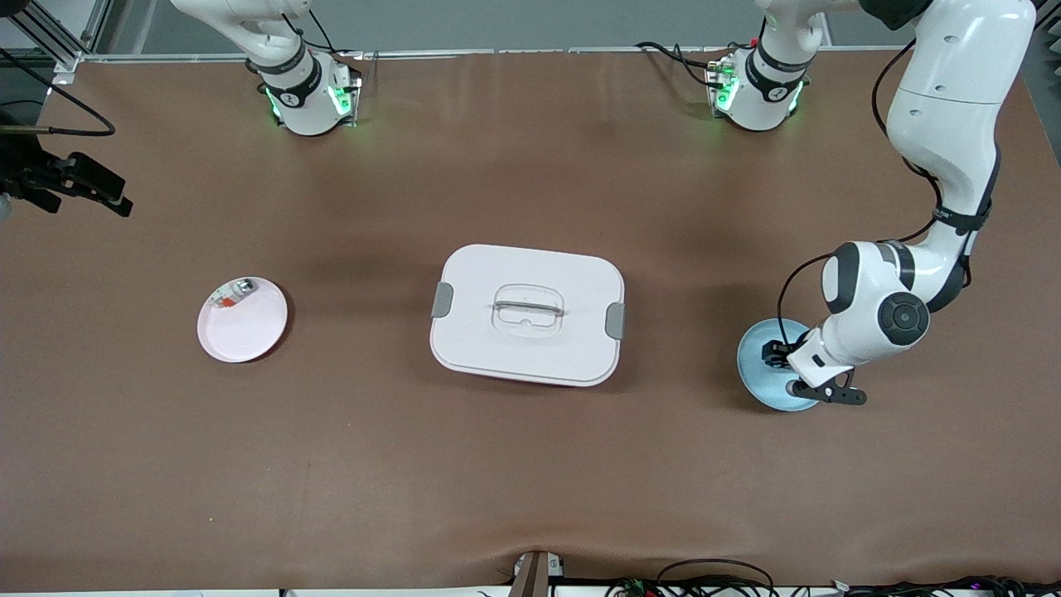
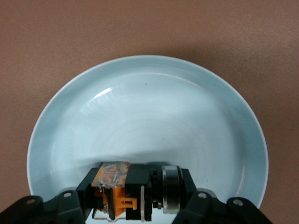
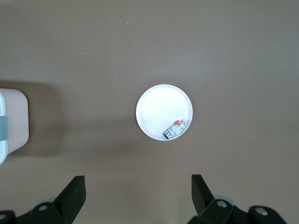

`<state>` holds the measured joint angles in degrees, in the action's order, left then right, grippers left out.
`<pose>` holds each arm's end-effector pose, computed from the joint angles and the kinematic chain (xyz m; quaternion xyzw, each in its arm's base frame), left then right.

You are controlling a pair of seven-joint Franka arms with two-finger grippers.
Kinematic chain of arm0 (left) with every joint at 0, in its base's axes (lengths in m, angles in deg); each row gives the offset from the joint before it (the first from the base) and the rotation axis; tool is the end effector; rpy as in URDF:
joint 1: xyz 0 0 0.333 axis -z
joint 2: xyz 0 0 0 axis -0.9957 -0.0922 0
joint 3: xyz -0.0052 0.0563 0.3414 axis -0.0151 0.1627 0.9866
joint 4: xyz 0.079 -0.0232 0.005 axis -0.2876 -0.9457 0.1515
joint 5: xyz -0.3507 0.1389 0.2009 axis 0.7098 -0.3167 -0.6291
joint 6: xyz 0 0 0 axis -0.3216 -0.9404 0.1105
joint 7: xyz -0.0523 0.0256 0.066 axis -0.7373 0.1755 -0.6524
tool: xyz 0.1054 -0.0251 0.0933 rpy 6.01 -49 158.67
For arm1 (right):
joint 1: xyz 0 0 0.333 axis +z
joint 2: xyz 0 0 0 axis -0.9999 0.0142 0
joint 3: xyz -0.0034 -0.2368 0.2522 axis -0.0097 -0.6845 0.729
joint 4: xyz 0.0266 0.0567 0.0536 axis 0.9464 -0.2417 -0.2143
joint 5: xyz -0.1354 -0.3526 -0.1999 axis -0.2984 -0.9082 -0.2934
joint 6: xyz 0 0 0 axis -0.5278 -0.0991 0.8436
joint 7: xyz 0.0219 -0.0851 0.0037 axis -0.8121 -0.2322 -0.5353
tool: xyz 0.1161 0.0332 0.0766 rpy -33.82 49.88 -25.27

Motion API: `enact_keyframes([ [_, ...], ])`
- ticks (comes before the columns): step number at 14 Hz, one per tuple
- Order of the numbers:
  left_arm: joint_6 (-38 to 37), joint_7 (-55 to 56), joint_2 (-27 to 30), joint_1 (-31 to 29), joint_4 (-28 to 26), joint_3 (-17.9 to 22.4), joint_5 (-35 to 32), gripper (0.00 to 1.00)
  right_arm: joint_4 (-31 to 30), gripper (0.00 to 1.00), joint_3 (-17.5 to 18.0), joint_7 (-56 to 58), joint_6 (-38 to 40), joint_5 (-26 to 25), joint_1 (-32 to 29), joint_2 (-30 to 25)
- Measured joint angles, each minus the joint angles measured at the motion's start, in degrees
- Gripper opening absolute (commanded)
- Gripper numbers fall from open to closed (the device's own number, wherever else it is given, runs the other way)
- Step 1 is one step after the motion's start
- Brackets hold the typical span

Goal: Transfer orange switch to right arm and place
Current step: 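Close the left gripper on the orange switch, then lift the switch with the left gripper while the right gripper approaches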

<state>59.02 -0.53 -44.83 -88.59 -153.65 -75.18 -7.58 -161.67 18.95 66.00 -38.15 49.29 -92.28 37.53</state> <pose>0.6711 -0.0342 0.1423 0.9965 -0.0804 -0.0215 0.0112 0.5557 -0.0219 0.6236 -0.9993 0.0359 -0.0026 0.0021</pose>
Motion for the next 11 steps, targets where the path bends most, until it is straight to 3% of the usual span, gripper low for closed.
enact_keyframes([
  [6, -4.2, 0.7, 5.6, 0.0, 0.9, -1.1, 0.0, 0.0, 0.0, 1.0, 0.0, 0.0, 0.0, 0.0, 0.0, 0.0],
  [11, -13.2, 12.3, 13.3, -0.1, 1.5, -6.7, 0.1, 0.0, 0.1, 1.0, 0.1, 0.0, 0.0, 0.0, 0.0, 0.0],
])
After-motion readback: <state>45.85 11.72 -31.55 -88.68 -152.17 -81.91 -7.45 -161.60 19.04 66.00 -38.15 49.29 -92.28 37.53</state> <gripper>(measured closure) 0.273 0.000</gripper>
